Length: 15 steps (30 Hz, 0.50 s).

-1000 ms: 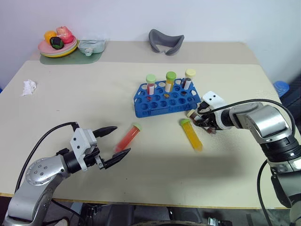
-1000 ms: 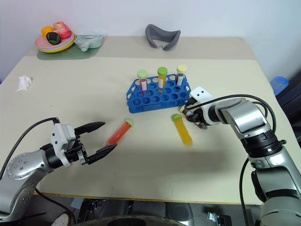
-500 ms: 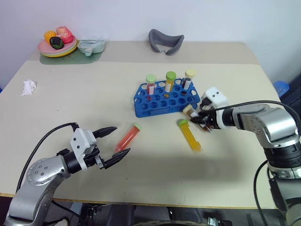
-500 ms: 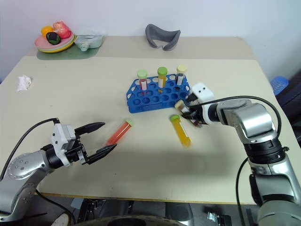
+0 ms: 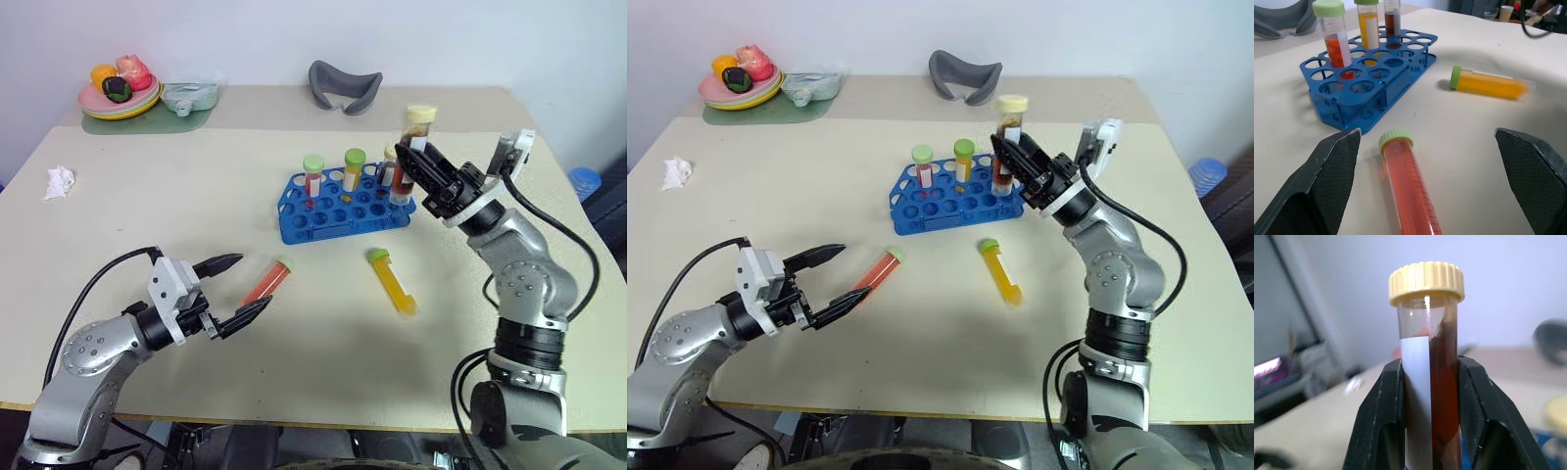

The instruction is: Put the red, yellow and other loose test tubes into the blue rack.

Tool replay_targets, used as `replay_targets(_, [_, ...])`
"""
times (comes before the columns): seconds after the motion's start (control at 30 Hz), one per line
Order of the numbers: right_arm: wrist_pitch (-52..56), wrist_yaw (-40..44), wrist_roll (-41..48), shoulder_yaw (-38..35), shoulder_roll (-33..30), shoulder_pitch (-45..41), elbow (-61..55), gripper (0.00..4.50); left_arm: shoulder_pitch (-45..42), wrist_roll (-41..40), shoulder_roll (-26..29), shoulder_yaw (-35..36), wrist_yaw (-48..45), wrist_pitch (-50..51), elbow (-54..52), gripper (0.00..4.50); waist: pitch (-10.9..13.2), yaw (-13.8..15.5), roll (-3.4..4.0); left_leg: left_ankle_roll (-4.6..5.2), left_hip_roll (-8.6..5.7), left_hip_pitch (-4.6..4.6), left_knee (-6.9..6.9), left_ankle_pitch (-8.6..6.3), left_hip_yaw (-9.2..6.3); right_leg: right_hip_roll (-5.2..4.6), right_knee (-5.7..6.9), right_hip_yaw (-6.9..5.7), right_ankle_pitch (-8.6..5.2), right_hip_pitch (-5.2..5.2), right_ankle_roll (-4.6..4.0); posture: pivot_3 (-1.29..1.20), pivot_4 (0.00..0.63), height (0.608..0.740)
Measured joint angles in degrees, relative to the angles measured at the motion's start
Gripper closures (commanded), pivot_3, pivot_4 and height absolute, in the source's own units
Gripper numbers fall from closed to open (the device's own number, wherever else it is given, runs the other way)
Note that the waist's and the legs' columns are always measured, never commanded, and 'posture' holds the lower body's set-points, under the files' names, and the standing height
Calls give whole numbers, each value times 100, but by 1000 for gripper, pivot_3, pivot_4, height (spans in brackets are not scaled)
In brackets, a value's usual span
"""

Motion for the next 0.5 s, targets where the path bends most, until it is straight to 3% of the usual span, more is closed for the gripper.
replay_targets(0.23, [-2510, -16, -541, 14, 926, -463, 2286, 3606, -3, 24, -75, -11, -95, -177, 186, 0, 4, -27, 7, -2, 0, 1, 0, 1, 0, 0, 5, 1, 0, -2, -1, 0, 150, 740])
replay_targets(0.5, [-4372, 214, -706, -5, 1108, -868, 3807, 3606, 165, 51, -87, -8, -98, -306, 199, 0, 5, -75, 9, -3, 0, 2, -1, 2, -1, 0, 9, 0, 0, -2, -1, 0, 150, 740])
